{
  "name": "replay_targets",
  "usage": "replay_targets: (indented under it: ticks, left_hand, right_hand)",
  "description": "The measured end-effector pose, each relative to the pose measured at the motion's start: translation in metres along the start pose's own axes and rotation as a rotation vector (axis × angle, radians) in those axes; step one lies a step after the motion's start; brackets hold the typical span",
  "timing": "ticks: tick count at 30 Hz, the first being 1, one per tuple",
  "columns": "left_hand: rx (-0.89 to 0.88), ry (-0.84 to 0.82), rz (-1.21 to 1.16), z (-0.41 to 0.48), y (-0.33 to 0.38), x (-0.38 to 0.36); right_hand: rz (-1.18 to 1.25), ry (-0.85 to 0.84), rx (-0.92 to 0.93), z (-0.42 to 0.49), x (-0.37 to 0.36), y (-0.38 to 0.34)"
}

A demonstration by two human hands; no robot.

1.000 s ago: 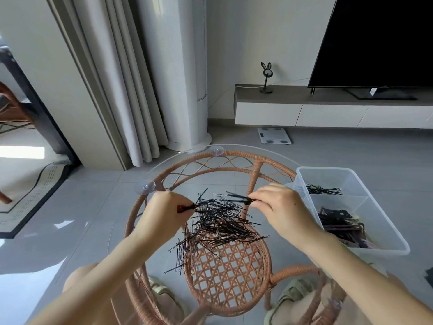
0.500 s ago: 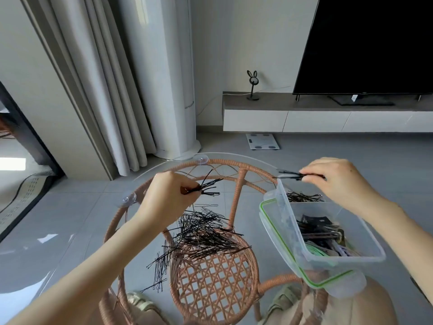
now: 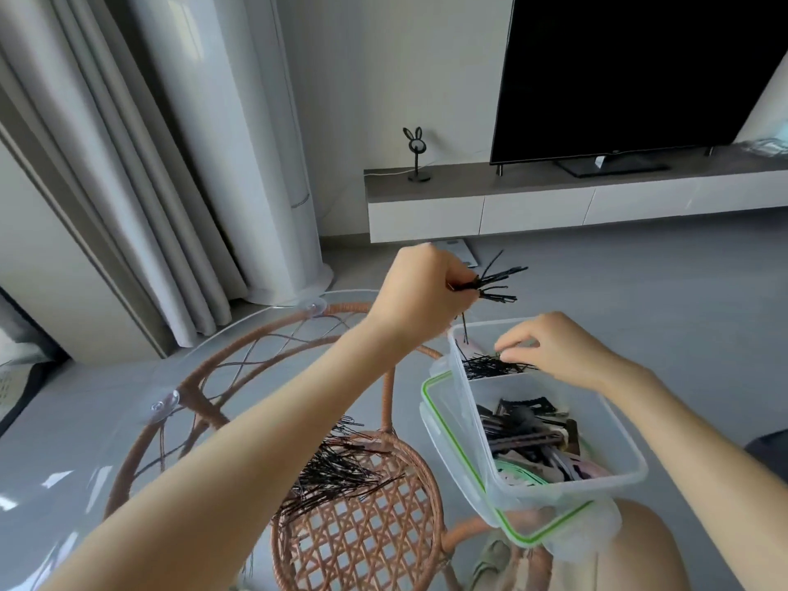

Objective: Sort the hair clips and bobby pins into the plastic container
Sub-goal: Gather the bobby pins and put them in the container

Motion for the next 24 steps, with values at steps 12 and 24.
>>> replay_targets:
  ticks: [12,24]
  left_hand:
    - [0.034,-0.472,0.291,0.044,-0.01,-0.102]
    - [-0.001,-0.334,0.074,0.023,-0.016,-0.046]
  right_hand:
    - [0.157,0.499,-0.073,-0.045,0.021,0.017]
    - [0.066,0.543,-0.032,-0.056,0.017,-0.032]
Point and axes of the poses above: each hand's wrist, its own z-axis towards the middle knuckle, its own x-axis out of the back of the hand, y = z × x, the point moved 3 cm from there along z, towards the middle knuckle, and after that the axes turned 12 degrees about -y, right-handed, at the moved point
